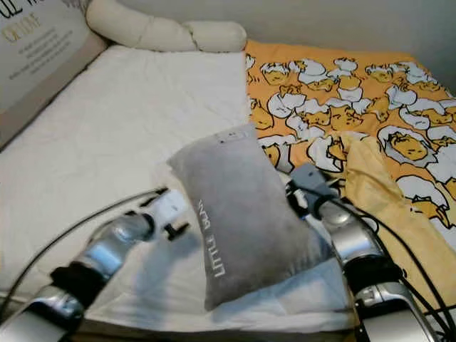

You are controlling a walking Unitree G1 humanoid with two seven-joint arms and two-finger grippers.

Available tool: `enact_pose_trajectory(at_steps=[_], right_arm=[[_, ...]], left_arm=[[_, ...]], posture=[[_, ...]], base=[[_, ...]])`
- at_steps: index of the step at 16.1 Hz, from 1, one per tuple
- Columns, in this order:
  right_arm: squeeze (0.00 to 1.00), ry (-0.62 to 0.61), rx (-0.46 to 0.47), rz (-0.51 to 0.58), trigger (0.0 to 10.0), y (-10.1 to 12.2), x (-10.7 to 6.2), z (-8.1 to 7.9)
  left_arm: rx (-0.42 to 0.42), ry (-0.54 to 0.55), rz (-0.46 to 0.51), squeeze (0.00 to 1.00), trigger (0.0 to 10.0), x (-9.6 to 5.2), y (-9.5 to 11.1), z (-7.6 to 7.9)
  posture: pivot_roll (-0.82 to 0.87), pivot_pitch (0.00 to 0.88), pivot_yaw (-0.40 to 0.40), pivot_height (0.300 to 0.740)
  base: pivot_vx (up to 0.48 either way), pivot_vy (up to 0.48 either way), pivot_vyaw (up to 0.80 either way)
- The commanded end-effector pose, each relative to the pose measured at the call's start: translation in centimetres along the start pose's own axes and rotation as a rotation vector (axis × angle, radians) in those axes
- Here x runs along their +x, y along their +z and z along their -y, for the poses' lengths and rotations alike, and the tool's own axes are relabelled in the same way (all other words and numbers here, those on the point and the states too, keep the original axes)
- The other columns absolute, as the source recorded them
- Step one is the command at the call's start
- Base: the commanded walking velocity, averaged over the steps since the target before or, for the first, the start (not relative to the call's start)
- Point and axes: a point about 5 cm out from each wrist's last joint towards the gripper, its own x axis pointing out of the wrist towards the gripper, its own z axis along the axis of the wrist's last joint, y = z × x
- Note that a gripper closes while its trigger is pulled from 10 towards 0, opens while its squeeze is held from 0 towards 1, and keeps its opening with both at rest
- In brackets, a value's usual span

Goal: Clean up the room

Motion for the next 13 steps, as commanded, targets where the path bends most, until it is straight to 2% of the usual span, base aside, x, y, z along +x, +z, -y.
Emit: enact_pose_trajectory(at_steps=[1,3,5,7,8,10,13], right_arm=[[0.0,0.085,0.056,0.044,10.0,0.7,0.3,-1.3],[0.0,0.25,0.143,0.14,10.0,2.3,0.2,-3.6],[0.0,0.313,0.199,0.209,10.0,3.4,0.0,-4.5],[0.0,0.363,0.287,0.259,10.0,4.6,-0.2,-5.0],[0.0,0.414,0.361,0.301,10.0,5.5,-0.7,-5.2],[0.0,0.469,0.428,0.31,10.0,5.3,-1.5,-5.6],[0.0,0.504,0.457,0.266,10.0,3.6,-2.2,-6.7]], left_arm=[[0.032,-0.053,0.029,0.0,10.0,0.7,1.2,0.8],[-0.023,-0.073,0.116,0.0,10.0,1.4,3.5,1.5],[-0.128,-0.064,0.183,0.0,10.0,1.6,5.1,1.2],[-0.206,-0.043,0.249,0.0,10.0,1.3,6.0,0.1],[-0.277,-0.015,0.311,0.0,10.0,0.5,6.3,-1.7],[-0.299,-0.001,0.344,0.0,10.0,-1.1,5.4,-3.6],[-0.282,-0.006,0.33,0.0,10.0,-3.2,3.7,-4.7]], posture=[[0.02,0.0,-0.009,0.74],[0.01,0.0,0.001,0.74],[0.0,0.0,0.008,0.74],[0.0,0.0,0.009,0.74],[0.01,0.0,0.007,0.74],[0.02,0.0,0.004,0.74],[0.04,0.0,-0.007,0.74]], base=[[0.0,0.0,0.0],[0.0,0.0,0.0],[0.0,0.0,0.0],[0.0,0.0,0.0],[0.0,0.0,0.0],[0.0,0.0,0.0],[0.0,0.0,0.0]])
